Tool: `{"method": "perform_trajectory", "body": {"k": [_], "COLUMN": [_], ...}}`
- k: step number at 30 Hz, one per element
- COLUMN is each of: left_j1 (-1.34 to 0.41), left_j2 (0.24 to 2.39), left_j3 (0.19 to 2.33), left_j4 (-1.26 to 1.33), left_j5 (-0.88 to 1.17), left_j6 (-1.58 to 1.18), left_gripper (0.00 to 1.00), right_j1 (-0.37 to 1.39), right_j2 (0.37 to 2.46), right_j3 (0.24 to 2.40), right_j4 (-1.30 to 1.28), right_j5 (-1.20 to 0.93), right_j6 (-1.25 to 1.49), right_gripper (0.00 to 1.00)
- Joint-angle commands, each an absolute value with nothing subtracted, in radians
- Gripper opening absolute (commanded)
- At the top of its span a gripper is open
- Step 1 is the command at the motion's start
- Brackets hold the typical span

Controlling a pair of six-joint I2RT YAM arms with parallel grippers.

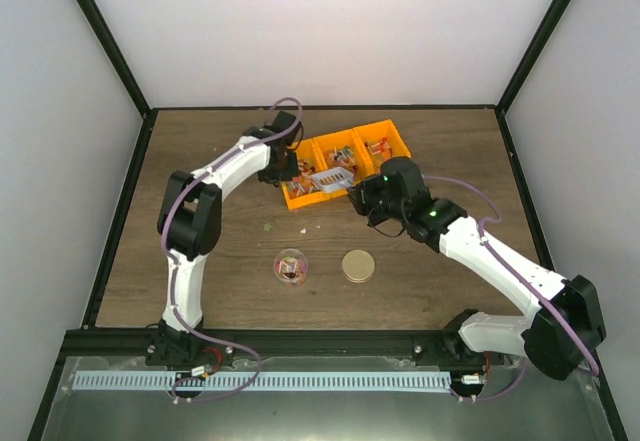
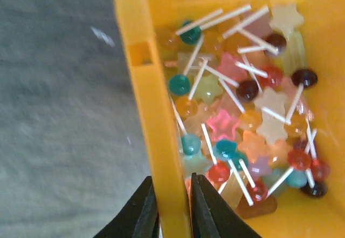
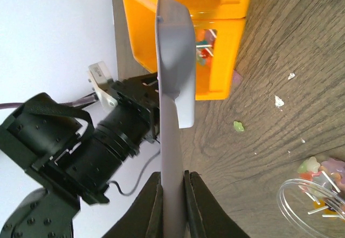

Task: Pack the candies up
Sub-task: Move the storage box to the center of the board, then scoop the fake candies from the storage box.

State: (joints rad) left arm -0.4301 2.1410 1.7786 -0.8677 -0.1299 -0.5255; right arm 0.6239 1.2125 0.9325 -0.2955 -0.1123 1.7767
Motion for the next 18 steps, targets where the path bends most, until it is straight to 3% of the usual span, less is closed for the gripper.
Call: {"method": "perform_trajectory", "body": {"k": [1,5,8,18], "left_j1": [-0.497,-0.509,-0.505,-0.444], "left_j2": [2.057,2.012,1.999,2.034], "left_j3": [1.667,1.61,1.624,1.728], "left_j4": [-0.902,-0.884,-0.89,-0.89], "left_j5": [-0.081,-0.059,-0.095,-0.124], "left_j6": [-0.568,-0.593,-0.594,-0.602], "left_gripper": [0.2,0.34,0.38,0.39], "right_j1": [0.618,0.619,0.618,0.678], "right_j2": [1.211,1.204,1.214,1.311], "right_j3": [0.942,0.94,0.956,1.079], "right_j4": [-0.284,-0.3,-0.327,-0.425], "right_j5": [-0.113,-0.116,-0.123,-0.081], "right_j6": [1.769,1.764,1.754,1.705], "right_gripper": [0.01,0.01,0.01,0.01]}}
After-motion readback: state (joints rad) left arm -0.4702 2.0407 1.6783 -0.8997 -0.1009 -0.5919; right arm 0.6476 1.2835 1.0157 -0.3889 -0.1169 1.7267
